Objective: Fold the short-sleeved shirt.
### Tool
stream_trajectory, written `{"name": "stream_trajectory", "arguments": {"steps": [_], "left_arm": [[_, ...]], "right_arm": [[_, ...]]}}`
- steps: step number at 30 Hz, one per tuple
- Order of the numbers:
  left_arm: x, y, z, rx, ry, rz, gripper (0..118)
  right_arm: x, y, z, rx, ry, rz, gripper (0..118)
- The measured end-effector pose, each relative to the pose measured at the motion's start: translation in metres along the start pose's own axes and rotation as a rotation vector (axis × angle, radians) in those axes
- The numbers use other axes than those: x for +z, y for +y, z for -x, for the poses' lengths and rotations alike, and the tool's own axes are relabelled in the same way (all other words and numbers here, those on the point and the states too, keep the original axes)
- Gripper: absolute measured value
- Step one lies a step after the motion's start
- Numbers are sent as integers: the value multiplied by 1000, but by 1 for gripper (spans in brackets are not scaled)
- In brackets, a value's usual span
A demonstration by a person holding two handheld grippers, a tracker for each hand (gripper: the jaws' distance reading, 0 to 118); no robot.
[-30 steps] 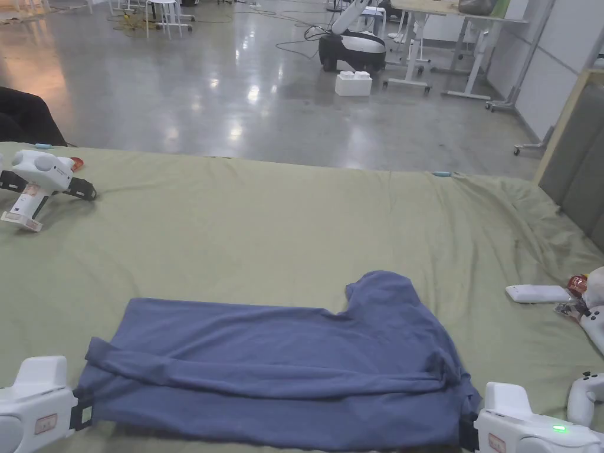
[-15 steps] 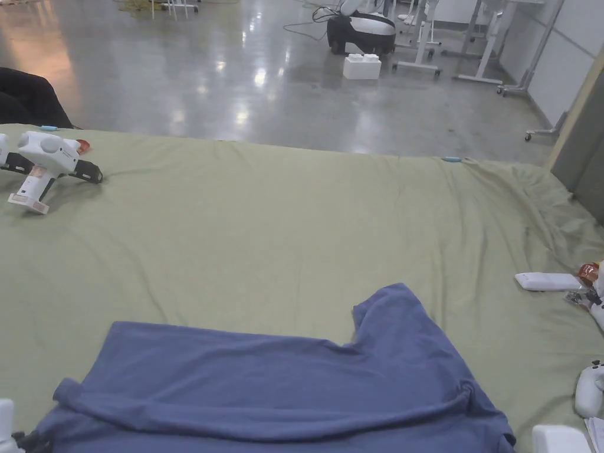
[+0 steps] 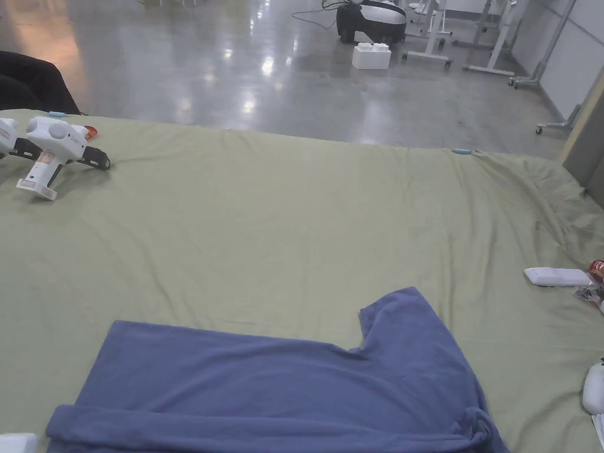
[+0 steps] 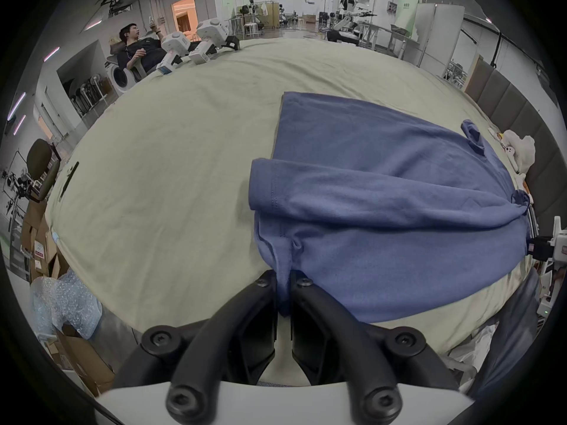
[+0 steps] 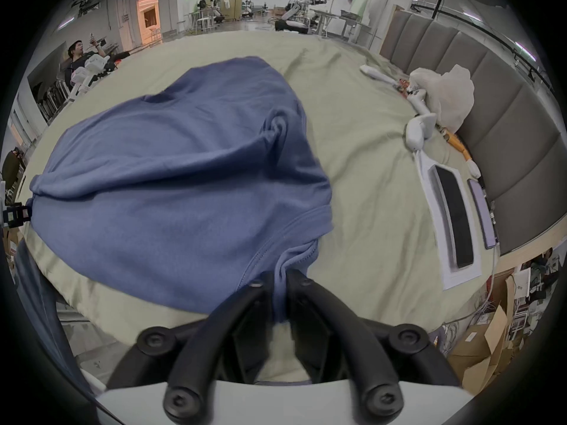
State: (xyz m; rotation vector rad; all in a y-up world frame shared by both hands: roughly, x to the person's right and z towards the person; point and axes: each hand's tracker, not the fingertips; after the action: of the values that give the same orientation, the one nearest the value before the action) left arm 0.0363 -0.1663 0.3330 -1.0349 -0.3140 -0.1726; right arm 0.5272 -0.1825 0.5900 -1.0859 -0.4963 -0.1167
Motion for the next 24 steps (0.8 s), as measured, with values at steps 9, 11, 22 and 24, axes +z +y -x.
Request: {"name": "stream_trajectory", "arguments": {"steps": [9,11,22,24], "left_arm": [[50,50,-24,20,-105,-319,53],[54,62,-34,-16,-90,-412,53],[81,103,-82,-50,5,-817,19],[81,101,-83,-45,0,-877,6]], "right_arm": [[65,59,22,-74,23,-437,88],[76,74,35,-89,15,-536,88],[111,125,99,-130,35,-943,52],[112,126,106,-131,26,-957,21]]}}
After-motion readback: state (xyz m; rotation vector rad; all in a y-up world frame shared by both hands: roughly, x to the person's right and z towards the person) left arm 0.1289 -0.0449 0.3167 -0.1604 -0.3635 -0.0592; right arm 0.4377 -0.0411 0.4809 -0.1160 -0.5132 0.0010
